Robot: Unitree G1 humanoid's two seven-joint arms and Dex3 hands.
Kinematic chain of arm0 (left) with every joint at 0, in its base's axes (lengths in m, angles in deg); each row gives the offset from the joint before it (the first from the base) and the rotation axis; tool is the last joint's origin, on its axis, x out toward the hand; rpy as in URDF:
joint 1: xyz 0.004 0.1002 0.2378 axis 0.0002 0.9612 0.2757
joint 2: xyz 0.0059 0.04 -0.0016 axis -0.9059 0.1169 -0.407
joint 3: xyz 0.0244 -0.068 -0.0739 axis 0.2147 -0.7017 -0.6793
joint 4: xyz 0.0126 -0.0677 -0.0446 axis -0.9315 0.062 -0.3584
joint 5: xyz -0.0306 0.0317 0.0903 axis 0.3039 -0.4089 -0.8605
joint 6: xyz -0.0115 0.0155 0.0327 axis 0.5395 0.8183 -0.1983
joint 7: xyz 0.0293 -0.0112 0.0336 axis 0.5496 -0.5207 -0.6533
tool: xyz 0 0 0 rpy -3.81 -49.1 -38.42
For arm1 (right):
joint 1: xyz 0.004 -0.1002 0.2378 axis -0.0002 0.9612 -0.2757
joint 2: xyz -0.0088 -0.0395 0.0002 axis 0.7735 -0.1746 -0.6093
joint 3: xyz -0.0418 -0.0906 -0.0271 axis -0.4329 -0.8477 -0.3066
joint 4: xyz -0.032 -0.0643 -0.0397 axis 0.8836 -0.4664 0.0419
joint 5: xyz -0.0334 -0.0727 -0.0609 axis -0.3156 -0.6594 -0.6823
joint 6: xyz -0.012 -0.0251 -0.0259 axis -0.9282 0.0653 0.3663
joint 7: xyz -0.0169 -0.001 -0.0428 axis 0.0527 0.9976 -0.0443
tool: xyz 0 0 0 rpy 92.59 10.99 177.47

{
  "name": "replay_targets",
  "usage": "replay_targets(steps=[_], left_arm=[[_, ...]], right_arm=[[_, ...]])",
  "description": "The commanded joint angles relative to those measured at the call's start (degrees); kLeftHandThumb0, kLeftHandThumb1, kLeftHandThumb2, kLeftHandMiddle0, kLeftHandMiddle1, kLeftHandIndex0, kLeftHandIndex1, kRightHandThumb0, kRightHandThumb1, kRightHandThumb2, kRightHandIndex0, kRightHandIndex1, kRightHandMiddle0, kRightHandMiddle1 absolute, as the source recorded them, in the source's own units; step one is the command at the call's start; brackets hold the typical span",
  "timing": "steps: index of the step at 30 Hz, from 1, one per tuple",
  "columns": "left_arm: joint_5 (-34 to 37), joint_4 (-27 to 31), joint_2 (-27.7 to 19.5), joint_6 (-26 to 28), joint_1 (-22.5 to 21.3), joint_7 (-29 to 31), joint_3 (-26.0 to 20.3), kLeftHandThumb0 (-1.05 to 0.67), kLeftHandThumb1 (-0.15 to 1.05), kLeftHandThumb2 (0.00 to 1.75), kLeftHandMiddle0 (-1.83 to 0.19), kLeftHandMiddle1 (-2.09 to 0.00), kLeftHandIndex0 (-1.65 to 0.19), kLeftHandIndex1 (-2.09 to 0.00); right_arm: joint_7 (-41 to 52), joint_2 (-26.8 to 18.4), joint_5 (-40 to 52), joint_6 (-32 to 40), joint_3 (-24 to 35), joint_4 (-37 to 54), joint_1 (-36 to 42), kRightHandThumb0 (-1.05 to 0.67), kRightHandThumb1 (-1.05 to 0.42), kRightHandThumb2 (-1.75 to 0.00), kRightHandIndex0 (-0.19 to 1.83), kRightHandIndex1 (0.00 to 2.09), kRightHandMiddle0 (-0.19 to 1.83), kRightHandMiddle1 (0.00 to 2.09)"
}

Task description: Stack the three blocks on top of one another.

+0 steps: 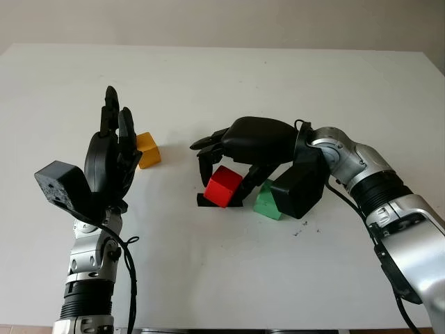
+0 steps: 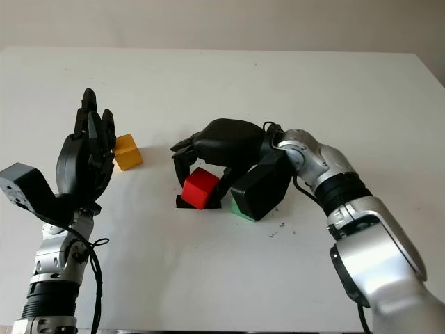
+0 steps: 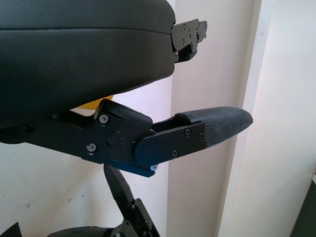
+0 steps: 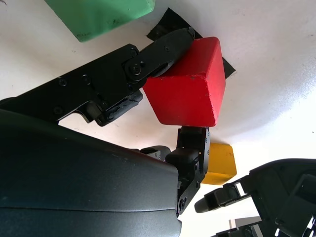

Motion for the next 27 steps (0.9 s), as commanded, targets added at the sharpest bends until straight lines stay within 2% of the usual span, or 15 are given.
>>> replay_targets(steps=[1, 11, 16, 22, 26, 27], left_arm=[[-0.07, 1.16, -0.13, -0.1, 0.75, 0.15, -0.13, -0.75, 1.05, 0.66, 0.19, 0.0, 0.19, 0.0], [-0.22, 1.18, -0.07, -0.12, 0.9, 0.15, 0.02, -0.75, 1.05, 0.67, 0.19, 0.0, 0.19, 0.0], [-0.2, 1.31, 0.01, 0.15, 0.96, -0.01, 0.05, -0.76, 1.05, 0.66, 0.19, 0.0, 0.19, 0.0], [-0.16, 1.14, -0.02, -0.11, 0.98, 0.29, 0.11, -0.75, 1.05, 0.67, 0.19, 0.0, 0.19, 0.0], [-0.11, 0.99, -0.03, -0.43, 1.03, 0.56, 0.11, -0.75, 1.05, 0.67, 0.19, 0.0, 0.19, 0.0], [-0.06, 0.94, 0.01, -0.46, 1.01, 0.55, 0.06, -0.75, 1.05, 0.67, 0.19, 0.0, 0.19, 0.0]], right_arm=[[-0.37, 0.02, -0.07, -0.15, -0.06, -0.2, -0.05, -0.47, -0.86, -0.05, 0.37, 0.03, 0.53, 1.3], [-0.49, 0.04, -0.82, 0.22, -0.42, 0.36, 0.19, -0.49, -0.89, -0.06, 0.33, 0.02, 0.47, 1.25], [-1.06, -0.14, -1.54, -0.04, -0.49, 0.77, 0.09, -0.58, -0.87, -0.05, 0.27, 0.01, 0.32, 1.02], [1.85, -0.4, 0.01, 0.8, -0.02, 1.96, -0.17, -0.66, -0.87, -0.05, 0.16, 0.01, 0.28, 0.69], [3.7, -0.86, 0.77, 1.04, 0.31, 3.0, -0.63, -0.7, -0.88, -0.06, 0.12, 0.02, 0.27, 0.57], [4.44, -1.11, 1.38, 1.03, 0.58, 3.43, -0.85, -0.72, -0.89, -0.06, 0.08, 0.01, 0.21, 0.52]])
